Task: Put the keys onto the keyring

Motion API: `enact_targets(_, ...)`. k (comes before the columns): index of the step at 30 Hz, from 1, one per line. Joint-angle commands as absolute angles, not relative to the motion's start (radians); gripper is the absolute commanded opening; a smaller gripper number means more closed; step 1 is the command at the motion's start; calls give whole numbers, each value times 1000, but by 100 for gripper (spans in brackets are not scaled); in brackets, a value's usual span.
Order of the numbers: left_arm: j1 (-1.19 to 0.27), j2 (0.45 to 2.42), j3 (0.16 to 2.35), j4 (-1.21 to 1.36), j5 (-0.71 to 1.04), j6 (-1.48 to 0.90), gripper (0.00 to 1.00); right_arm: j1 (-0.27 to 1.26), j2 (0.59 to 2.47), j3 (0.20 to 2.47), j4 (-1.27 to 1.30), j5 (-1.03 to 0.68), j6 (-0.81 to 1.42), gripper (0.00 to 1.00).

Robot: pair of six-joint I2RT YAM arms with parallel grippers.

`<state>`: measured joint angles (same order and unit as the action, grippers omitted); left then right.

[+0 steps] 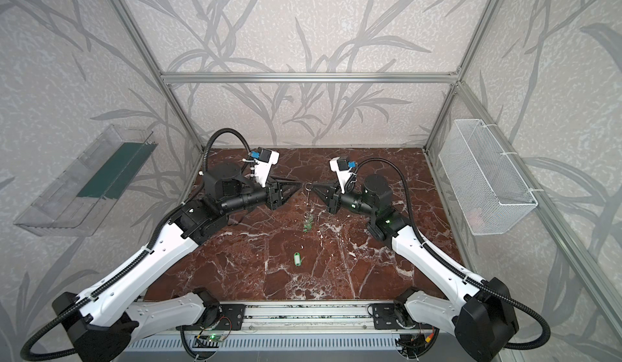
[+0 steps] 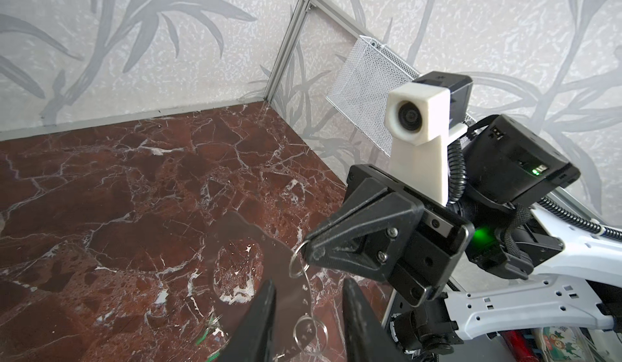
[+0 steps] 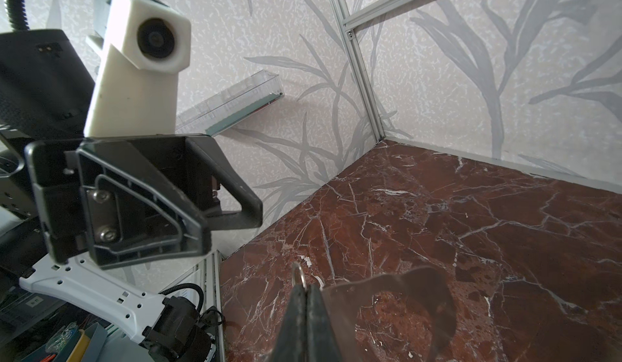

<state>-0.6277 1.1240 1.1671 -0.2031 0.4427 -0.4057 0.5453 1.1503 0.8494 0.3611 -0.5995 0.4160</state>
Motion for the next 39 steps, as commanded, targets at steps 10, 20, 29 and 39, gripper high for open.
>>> enact_targets(10,-530,1144,1092,26,613,-568,35,513,1113,833,513,-690,438,0)
enact_targets(20,-513,1155,1074,88,686,-610,29,501,1138,839,602,-782,501,0)
enact_targets(29,-516,1209,1064,183,783,-684,29,501,1149,844,612,-793,508,0)
enact_targets(39,-530,1227,1051,246,861,-718,25,502,1164,850,618,-788,511,0)
